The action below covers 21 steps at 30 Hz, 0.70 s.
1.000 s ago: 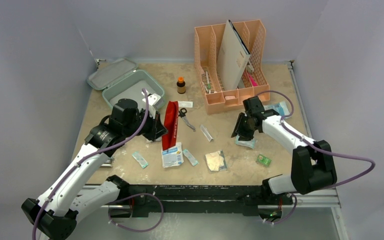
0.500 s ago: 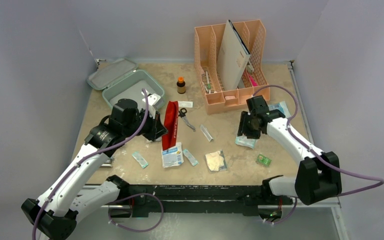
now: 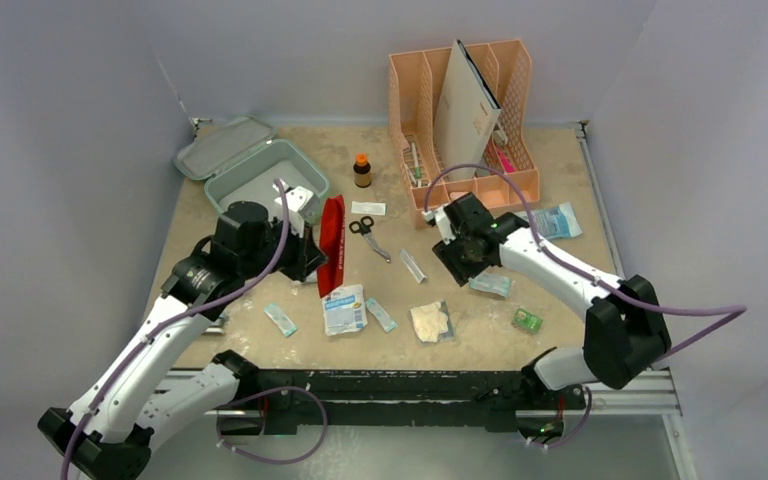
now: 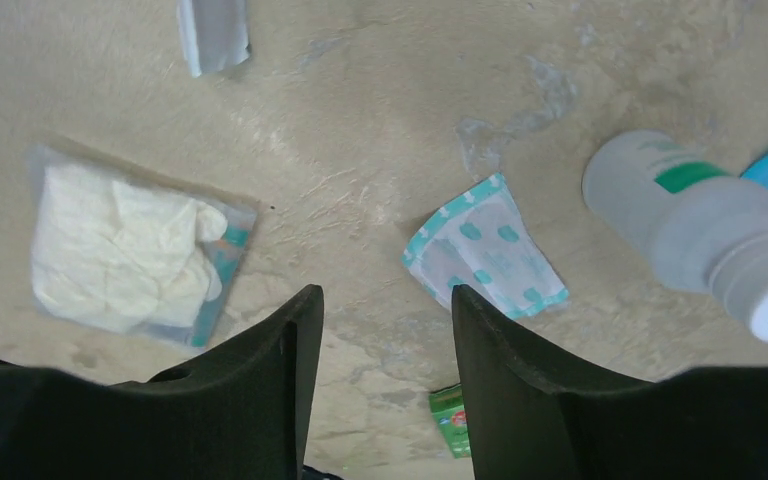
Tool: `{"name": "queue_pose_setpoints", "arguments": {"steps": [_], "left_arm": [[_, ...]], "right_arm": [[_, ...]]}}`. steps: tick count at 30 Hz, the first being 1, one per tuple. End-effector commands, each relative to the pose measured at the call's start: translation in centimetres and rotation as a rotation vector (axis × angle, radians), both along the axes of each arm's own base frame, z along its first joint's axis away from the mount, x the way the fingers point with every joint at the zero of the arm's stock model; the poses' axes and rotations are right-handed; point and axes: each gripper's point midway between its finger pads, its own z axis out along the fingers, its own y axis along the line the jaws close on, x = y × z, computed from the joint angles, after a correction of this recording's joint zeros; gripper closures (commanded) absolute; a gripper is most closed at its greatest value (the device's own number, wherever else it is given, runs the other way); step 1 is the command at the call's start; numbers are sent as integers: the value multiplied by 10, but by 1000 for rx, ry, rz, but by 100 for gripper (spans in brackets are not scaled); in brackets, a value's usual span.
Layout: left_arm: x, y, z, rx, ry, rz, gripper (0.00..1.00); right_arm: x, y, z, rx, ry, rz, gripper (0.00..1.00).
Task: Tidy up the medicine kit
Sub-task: Move the medical item to the center of the board, then pick up the medical item at the center of the board.
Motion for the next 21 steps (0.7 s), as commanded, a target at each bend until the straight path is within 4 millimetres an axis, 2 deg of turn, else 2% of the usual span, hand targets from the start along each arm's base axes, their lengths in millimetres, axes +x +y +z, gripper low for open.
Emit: {"name": "queue_pose_setpoints", "arguments": {"steps": [1, 6, 9, 14, 21], "left_arm": [[9, 15, 19, 9, -101, 88, 100], [13, 31, 26, 21, -147, 173, 100], [12, 35, 31, 10, -174, 193, 100], [11, 34, 33, -2, -182, 190, 100], [11, 32, 31, 3, -172, 175, 100]], "right_arm": [[-4, -18, -16, -182, 7, 269, 46], [-13, -34, -42, -366, 83, 395, 47], [-12, -48, -49, -483, 97, 400, 48], [-15, -57, -52, -530, 106, 409, 53], [-14, -54, -56, -520, 105, 420, 63]]}}
